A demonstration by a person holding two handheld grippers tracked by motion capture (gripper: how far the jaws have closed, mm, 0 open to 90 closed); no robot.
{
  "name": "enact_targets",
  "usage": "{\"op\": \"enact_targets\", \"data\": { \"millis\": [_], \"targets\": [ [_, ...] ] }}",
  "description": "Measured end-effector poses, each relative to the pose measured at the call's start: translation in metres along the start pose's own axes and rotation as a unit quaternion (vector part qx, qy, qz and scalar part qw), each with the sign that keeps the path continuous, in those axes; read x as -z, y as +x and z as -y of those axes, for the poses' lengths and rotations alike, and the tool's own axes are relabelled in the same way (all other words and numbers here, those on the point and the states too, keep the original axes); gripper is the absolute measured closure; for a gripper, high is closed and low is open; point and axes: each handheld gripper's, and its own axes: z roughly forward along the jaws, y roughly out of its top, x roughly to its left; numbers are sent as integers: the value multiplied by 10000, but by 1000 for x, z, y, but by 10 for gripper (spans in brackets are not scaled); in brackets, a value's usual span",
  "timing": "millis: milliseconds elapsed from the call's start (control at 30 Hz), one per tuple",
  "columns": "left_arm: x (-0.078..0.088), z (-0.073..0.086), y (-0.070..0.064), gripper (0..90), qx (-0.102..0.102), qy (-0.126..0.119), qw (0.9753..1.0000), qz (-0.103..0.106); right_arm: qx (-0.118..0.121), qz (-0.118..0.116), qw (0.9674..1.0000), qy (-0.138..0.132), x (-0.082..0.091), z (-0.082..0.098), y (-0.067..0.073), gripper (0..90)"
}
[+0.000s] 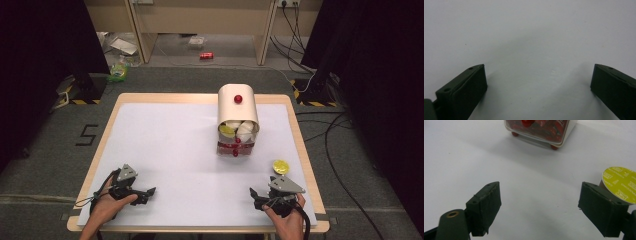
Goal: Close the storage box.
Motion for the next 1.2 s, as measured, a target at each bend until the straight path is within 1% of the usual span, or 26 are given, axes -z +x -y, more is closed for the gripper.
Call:
{"op": "enact_targets", "data": {
  "millis": [300,700,1200],
  "targets": [
    [0,0,0,0,0,5,10000,-1,26,-48,9999,118,2,6,0,174],
    [0,0,0,0,-3,4,10000,-2,-28,-89,9995,306,5,14,0,170],
    [0,0,0,0,0,2,10000,-2,-44,-101,9990,424,10,22,-2,170]
  ]
}}
